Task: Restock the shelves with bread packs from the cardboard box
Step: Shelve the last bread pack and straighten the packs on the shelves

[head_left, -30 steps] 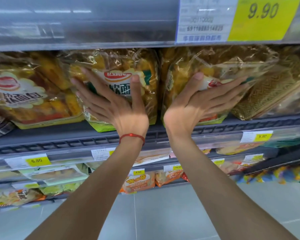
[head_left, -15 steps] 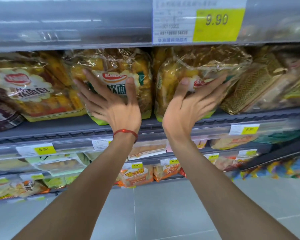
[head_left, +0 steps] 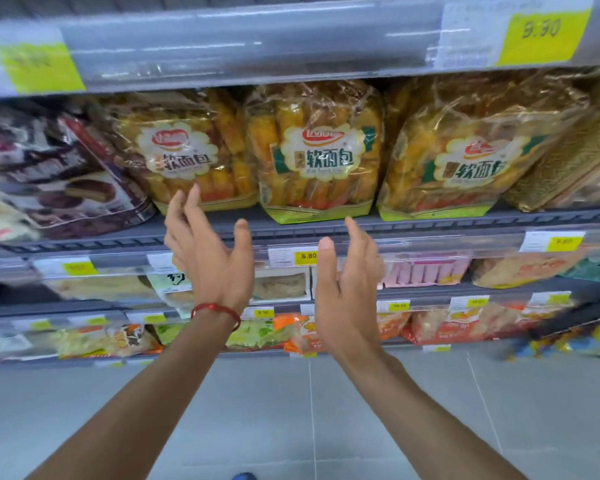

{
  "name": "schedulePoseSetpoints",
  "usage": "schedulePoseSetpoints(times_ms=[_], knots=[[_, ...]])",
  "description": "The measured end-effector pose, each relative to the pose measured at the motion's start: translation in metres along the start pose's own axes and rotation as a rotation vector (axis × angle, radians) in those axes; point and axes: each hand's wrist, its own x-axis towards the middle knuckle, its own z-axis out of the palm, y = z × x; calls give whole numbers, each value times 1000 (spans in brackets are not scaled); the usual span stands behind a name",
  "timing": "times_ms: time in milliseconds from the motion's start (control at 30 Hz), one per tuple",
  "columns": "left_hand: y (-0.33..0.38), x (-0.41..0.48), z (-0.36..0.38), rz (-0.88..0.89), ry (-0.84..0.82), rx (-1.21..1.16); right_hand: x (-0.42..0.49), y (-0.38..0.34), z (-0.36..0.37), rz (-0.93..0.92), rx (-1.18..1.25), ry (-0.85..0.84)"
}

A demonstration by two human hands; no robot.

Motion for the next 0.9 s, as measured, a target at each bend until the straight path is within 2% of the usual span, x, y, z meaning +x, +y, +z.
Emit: schedulePoseSetpoints(times_ms=[233,333,500,600,667,767,900], knots=[[-45,65,-33,6,-68,-131,18,-36,87,-103,1,-121],[-58,86,-44,142,-87,-209,39,-51,114,-92,9,-71],[-66,110,-52,198,-62,-305,71,-67,136,-117,36,104],[-65,120,-51,317,-148,-334,82,-72,141,-131,23,111],[-63,126,-47,448,-152,-239,86,-74,143,-143,18,106],[-66,132,-37,640,2,120,88,-73,143,-154,-33,80],[-74,136,-13,699,55,245,86,-66,140,-229,-99,42]])
